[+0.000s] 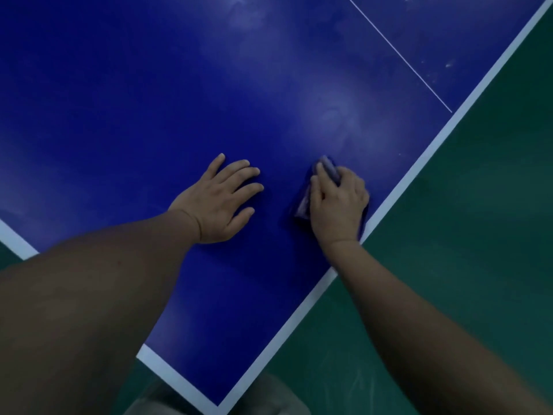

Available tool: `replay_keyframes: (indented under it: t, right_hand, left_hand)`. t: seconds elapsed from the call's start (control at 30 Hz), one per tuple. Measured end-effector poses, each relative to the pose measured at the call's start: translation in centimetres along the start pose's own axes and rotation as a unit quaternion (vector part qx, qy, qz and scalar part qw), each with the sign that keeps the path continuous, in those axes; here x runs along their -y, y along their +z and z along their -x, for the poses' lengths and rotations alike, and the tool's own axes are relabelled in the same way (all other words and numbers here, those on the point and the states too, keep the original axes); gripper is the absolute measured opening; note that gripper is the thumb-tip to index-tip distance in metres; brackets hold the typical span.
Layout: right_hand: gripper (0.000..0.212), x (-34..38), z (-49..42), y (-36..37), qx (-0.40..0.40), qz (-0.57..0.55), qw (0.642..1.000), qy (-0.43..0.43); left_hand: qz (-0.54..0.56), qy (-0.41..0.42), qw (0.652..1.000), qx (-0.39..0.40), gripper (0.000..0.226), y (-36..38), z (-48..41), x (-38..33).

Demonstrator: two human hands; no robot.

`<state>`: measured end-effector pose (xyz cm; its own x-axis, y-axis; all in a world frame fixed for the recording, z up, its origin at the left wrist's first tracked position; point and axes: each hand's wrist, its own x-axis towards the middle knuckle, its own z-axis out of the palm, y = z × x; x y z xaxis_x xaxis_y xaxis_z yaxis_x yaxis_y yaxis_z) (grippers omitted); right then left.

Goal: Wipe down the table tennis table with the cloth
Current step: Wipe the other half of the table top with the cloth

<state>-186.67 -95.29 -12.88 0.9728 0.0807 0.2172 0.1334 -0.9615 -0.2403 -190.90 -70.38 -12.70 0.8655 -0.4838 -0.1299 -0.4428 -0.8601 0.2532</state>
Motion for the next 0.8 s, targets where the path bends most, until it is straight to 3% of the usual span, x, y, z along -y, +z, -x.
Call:
replay_keyframes:
  t: [0.2, 0.3, 0.4, 0.53, 0.67, 0.8]
  right_hand:
    - [0.034, 2.7, 14.3, -1.6, 0.068, -0.032, 0.985, -0.153]
    - [0.023, -0.5, 10.7, -2.7, 0.062, -0.047, 0.981, -0.179]
    - [0.019, -3.3, 4.2, -3.0, 0.025, -0.051, 0.996, -0.064]
    - [0.032, -3.5, 3.2, -1.5, 0.014, 0.021, 1.000, 0.002]
    - [0.040, -3.4, 6.2, -1.4, 0.044, 0.017, 0.992, -0.114]
    - [0.038, -7.1, 0.4, -0.6, 0.018, 0.007, 0.985, -0.173]
  left_hand:
    - [-0.032, -0.003, 0.999, 0.025, 0.069, 0.2, -0.2, -0.1]
    - [-0.059, -0.020, 0.997, 0.044, 0.073, 0.2, 0.0, -0.5]
    - [-0.037, -0.078, 0.995, 0.045, 0.077, 0.6, 0.2, -2.7]
    - [0.042, -0.187, 0.981, -0.013, 0.068, 0.8, -0.5, -6.1]
    - [0.039, -0.246, 0.966, -0.067, 0.062, 1.0, -3.4, -8.6]
    - [0.074, -0.313, 0.942, -0.093, 0.062, 0.7, -8.8, -10.0]
